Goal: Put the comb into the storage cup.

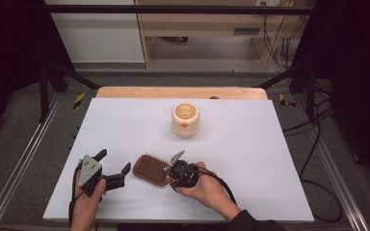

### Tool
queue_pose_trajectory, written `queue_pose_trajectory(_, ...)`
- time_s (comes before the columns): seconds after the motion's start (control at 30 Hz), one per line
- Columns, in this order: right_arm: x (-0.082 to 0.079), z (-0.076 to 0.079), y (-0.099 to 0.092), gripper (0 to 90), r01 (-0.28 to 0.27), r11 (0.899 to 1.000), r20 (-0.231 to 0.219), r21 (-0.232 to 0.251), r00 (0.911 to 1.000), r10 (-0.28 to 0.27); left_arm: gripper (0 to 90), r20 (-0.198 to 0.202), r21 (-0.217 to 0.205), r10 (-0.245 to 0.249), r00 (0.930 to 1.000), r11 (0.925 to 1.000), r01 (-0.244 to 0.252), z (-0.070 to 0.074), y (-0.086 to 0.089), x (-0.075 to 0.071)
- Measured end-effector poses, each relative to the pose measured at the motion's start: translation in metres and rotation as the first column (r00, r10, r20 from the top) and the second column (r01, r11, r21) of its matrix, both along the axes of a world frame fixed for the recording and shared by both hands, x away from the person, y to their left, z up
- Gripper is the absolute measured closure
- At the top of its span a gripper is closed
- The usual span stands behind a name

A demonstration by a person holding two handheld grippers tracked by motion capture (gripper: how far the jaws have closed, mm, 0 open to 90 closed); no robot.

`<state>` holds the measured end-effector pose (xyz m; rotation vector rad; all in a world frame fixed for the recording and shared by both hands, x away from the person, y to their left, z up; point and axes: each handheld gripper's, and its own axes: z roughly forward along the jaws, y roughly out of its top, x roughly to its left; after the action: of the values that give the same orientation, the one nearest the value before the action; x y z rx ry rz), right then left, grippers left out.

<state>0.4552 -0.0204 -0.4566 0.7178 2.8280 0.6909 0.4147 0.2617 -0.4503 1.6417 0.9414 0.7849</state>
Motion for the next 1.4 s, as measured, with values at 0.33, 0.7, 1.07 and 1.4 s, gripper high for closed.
queue_pose_trajectory(0.33,0.003,0.003,0.007,66.6,0.007,0.998,-0.039,-0.058,0.9992,-0.010,2.6,0.002,0.003,-0.004,1.0000,1.0000,0.004,0.000,0.000,0.000)
queue_pose_trajectory(0.7,0.009,0.005,0.012,72.8,0.020,0.996,-0.095,-0.090,0.9950,-0.029,2.6,-0.001,0.004,-0.005,1.0000,1.0000,0.005,0.000,-0.002,-0.001)
queue_pose_trajectory(1.07,0.005,0.003,0.004,73.1,0.005,0.999,-0.053,-0.031,0.9986,-0.007,2.6,0.023,0.000,0.031,0.9992,0.9995,-0.031,0.005,0.010,-0.004)
queue_pose_trajectory(1.4,-0.005,0.016,-0.029,73.1,0.056,0.990,0.014,0.128,0.9982,-0.058,2.7,0.052,-0.062,0.045,0.9976,0.9972,-0.042,0.011,0.011,-0.010)
